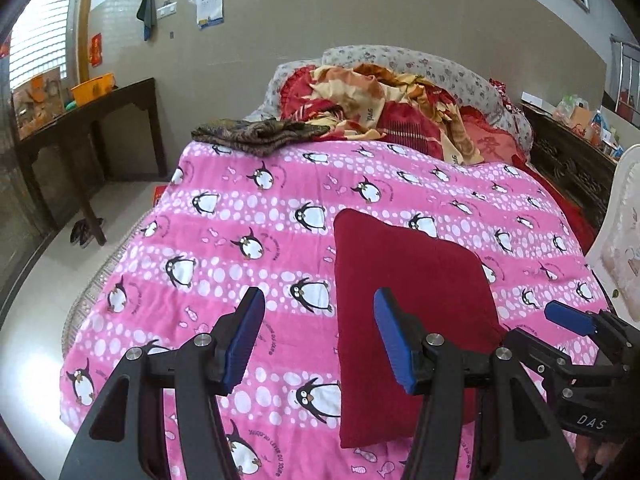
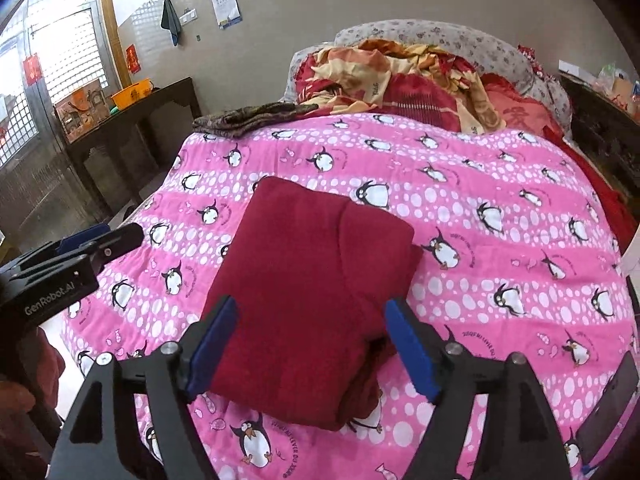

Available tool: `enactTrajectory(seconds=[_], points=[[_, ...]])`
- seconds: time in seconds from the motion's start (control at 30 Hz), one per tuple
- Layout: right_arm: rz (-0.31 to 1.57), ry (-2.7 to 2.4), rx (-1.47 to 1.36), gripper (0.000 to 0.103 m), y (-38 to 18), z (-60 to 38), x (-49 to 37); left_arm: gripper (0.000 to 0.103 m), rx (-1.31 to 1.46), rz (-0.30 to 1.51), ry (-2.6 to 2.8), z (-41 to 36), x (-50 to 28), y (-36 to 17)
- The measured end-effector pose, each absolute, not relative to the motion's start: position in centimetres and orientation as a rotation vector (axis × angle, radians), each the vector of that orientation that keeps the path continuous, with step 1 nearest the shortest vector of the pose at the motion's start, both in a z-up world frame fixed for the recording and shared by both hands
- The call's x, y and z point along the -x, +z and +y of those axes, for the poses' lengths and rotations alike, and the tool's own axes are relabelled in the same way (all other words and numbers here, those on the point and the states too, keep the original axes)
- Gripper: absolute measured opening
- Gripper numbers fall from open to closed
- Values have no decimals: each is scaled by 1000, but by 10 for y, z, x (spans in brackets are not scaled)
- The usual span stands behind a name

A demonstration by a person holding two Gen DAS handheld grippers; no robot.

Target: Fold small clothes

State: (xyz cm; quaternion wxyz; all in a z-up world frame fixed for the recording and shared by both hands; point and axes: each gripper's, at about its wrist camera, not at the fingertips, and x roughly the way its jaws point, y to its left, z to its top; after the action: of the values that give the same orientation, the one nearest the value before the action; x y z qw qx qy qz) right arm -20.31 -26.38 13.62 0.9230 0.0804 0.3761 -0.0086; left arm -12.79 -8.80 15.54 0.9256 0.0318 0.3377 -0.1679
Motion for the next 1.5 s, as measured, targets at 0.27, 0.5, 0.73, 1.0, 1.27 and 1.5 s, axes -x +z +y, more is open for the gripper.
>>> enactTrajectory(seconds=[0.27, 0.5, 0.73, 1.0, 1.27, 1.5], points=[[778, -35, -188, 83, 134, -265, 198, 37, -71, 701, -334, -90, 126, 153], [785, -45, -180, 83, 130, -264, 193, 37, -86, 715, -334, -95, 123, 150], [797, -65, -201, 83, 125, -271, 188, 37, -90, 721, -328, -98, 120, 147], [812, -70, -207, 83, 119, -272, 183, 37, -91, 732, -328, -99, 116, 144], [824, -63, -210, 83, 114, -272, 178, 37, -91, 737, -325, -99, 112, 141], [836, -64, -224, 83, 111, -273, 175, 37, -96, 738, -326, -101, 111, 140]])
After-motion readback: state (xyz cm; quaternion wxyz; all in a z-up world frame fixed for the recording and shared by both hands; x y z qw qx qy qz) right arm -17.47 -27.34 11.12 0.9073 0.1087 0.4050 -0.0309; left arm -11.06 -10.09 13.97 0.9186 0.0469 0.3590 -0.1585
